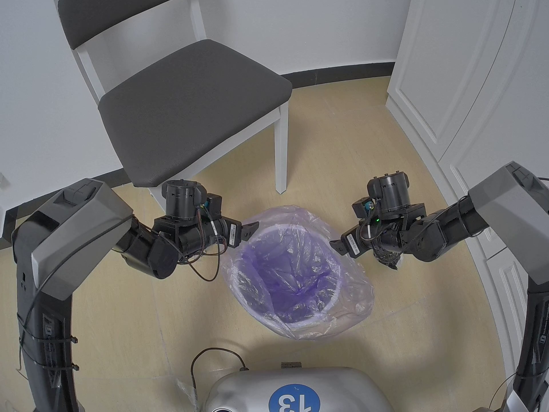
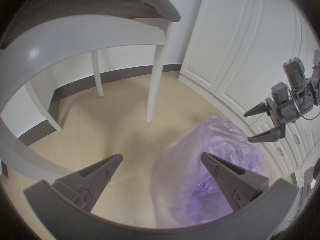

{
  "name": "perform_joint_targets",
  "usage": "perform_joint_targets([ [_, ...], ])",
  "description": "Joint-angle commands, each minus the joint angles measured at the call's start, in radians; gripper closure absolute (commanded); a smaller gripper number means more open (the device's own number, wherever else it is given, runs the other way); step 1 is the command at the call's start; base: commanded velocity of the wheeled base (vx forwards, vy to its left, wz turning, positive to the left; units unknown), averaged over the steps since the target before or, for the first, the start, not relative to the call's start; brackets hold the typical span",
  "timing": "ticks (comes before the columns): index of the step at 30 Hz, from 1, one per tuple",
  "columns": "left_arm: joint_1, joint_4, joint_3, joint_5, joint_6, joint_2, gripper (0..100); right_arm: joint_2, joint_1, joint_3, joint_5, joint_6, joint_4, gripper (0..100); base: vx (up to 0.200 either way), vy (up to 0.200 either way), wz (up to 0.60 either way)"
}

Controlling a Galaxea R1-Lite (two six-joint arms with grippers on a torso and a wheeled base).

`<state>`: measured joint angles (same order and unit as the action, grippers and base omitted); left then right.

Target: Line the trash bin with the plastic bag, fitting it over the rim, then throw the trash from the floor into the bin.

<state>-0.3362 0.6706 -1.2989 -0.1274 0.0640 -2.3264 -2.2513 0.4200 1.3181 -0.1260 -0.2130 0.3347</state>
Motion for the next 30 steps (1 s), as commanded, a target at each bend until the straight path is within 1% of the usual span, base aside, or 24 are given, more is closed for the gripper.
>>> perform_joint_targets([
  [1, 0.022, -0.011, -0.062, 0.009, -0.007, -0.064, 0, -0.048, -0.010, 0.033, 0.000, 0.000, 0.000, 0, 0.000, 0.000, 0.00],
  [9, 0.022, 0.007, -0.063, 0.009, -0.007, -0.133, 0, -0.105, -0.037, 0.067, 0.000, 0.004, 0.004, 0, 0.000, 0.000, 0.00],
  [16, 0.037, 0.015, -0.063, 0.009, -0.007, -0.195, 0, -0.157, -0.052, 0.087, 0.002, 0.006, 0.012, 0, 0.000, 0.000, 0.00],
  [20, 0.051, 0.055, -0.063, 0.011, -0.007, -0.209, 0, -0.182, -0.053, 0.112, 0.003, 0.040, 0.012, 0, 0.000, 0.000, 0.00],
  [22, 0.051, 0.058, -0.066, 0.011, -0.007, -0.206, 0, -0.188, -0.050, 0.128, 0.006, 0.061, 0.012, 0, 0.000, 0.000, 0.00],
  [23, 0.051, 0.058, -0.068, 0.011, -0.007, -0.195, 0, -0.189, -0.044, 0.150, 0.008, 0.090, 0.012, 0, 0.000, 0.000, 0.00],
  [25, 0.052, 0.058, -0.068, 0.011, -0.009, -0.176, 0, -0.180, -0.043, 0.161, 0.008, 0.109, 0.012, 0, 0.000, 0.000, 0.00],
  [27, 0.054, 0.058, -0.062, 0.014, -0.009, -0.148, 0, -0.162, -0.040, 0.156, 0.008, 0.110, 0.009, 0, 0.000, 0.000, 0.00],
  [30, 0.055, 0.055, -0.039, 0.022, -0.026, -0.080, 0, -0.077, -0.041, 0.132, 0.009, 0.107, -0.014, 0, 0.000, 0.000, 0.00],
])
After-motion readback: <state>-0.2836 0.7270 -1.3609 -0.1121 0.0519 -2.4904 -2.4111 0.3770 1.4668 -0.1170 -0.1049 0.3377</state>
